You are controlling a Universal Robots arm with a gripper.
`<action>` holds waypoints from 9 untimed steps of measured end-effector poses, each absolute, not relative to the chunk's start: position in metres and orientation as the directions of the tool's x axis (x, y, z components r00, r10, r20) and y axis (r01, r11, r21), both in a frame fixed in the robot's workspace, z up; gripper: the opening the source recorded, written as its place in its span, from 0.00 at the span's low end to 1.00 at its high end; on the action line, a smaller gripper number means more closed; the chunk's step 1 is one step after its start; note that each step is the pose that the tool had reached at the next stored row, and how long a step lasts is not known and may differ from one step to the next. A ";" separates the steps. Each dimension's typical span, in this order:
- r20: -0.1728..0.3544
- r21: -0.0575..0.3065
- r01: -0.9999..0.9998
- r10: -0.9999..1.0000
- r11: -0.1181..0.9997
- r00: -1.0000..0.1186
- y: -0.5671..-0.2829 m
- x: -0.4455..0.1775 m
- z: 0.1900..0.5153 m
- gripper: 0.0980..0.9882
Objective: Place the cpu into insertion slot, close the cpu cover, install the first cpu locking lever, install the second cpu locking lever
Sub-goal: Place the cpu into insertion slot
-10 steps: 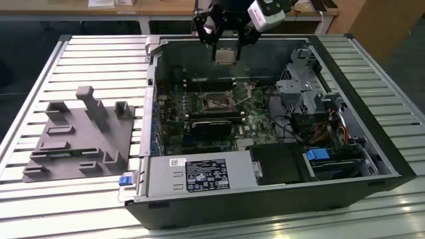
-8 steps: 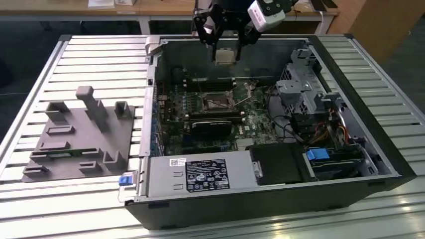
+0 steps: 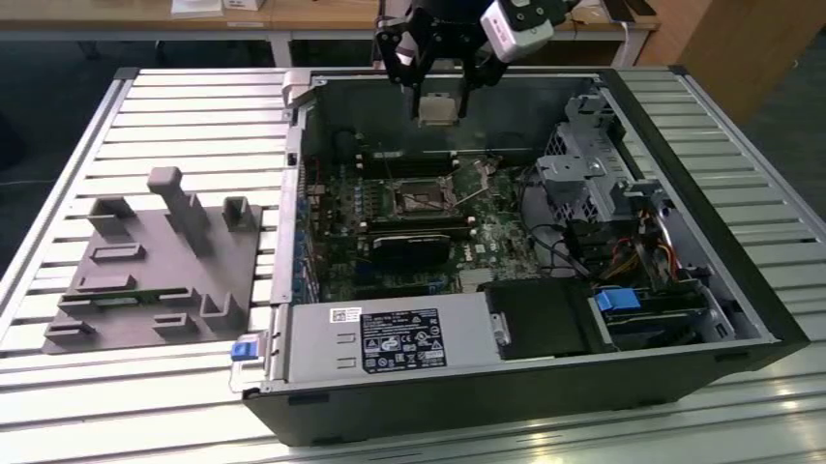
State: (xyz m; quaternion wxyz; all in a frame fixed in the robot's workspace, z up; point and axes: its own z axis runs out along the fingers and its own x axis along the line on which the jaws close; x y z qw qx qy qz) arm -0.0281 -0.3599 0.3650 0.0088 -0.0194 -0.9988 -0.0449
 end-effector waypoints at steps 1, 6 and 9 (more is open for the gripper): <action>0.019 0.089 0.044 0.043 0.995 -0.999 -0.360 -0.028 0.365 0.50; 0.019 0.089 0.067 0.065 0.994 -0.998 -0.360 -0.028 0.365 0.50; 0.019 0.089 0.079 0.077 0.993 -0.997 -0.360 -0.028 0.365 0.50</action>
